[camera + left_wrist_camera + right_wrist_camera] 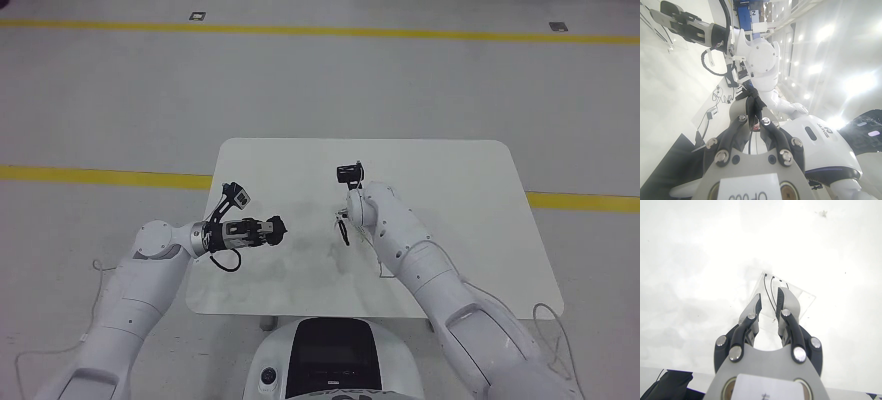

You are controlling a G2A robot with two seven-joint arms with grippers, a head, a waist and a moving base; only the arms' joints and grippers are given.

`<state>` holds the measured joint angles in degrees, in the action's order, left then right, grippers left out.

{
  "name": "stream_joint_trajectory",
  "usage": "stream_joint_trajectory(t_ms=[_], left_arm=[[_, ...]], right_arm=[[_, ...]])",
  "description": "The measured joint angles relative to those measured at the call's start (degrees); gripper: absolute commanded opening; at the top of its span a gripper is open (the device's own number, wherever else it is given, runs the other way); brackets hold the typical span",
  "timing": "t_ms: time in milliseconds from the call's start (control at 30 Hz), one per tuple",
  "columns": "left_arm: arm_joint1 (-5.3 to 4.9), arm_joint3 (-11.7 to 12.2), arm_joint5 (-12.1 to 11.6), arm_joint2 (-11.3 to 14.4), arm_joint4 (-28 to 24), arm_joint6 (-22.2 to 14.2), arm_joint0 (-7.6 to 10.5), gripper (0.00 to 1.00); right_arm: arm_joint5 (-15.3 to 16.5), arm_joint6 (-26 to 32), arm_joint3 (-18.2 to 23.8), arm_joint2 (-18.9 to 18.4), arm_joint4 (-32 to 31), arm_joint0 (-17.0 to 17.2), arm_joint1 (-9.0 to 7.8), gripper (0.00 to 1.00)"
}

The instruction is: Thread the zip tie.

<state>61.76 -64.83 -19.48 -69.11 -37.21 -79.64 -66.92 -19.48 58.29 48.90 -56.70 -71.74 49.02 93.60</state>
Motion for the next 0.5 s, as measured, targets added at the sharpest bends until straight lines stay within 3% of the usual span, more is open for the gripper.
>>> stream_joint_trajectory(t_ms=[500], left_arm=[[0.00,0.00,0.00,0.00,0.00,0.00,0.00,0.00]], right_arm=[[0.19,1.53,-5.18,1.19,-1.51,-1.97,1.13,0.17]])
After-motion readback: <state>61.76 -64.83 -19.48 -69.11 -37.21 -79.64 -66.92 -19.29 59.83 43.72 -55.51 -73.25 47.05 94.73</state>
